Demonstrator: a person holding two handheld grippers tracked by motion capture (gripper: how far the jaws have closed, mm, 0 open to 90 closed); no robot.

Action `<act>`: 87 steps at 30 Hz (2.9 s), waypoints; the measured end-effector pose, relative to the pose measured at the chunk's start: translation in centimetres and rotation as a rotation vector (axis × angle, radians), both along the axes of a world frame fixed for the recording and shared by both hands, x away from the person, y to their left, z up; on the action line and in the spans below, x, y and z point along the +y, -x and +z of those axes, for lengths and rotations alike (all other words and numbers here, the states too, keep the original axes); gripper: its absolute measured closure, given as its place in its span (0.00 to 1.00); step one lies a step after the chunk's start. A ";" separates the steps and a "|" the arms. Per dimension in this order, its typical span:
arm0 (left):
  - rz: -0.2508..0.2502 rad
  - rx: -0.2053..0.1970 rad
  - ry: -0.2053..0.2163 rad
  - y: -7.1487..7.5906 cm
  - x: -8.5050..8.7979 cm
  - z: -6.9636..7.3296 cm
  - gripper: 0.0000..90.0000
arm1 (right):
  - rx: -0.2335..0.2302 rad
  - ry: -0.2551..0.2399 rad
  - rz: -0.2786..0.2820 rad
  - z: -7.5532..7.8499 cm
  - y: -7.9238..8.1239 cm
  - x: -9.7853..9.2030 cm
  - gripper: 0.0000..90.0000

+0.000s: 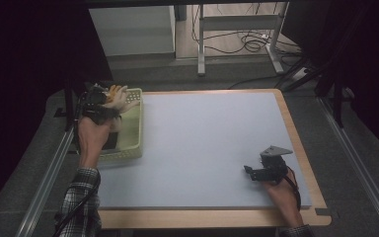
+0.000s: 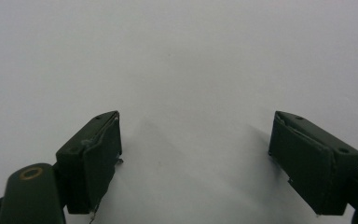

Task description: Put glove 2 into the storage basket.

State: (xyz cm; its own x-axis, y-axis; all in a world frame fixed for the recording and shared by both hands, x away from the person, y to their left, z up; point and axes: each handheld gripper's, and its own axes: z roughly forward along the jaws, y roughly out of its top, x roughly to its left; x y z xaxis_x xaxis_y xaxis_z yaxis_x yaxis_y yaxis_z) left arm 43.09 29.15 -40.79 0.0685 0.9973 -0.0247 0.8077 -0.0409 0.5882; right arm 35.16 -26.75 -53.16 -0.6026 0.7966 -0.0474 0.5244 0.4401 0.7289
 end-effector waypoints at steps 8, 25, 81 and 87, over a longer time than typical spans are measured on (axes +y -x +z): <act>0.032 0.101 -0.025 -3.3 0.2 -4.5 0.64 | 0.000 0.000 0.001 0.0 0.0 0.0 0.19; -0.067 0.267 0.015 -5.6 -2.4 -8.3 0.18 | 0.000 -0.001 0.001 0.0 0.0 0.0 0.19; -0.112 0.006 0.079 -0.8 3.1 -5.8 0.21 | -0.002 0.000 0.000 0.0 0.0 0.0 0.19; -0.137 -0.019 0.089 0.0 3.3 -5.2 0.15 | -0.002 0.001 0.000 0.0 0.0 0.0 0.19</act>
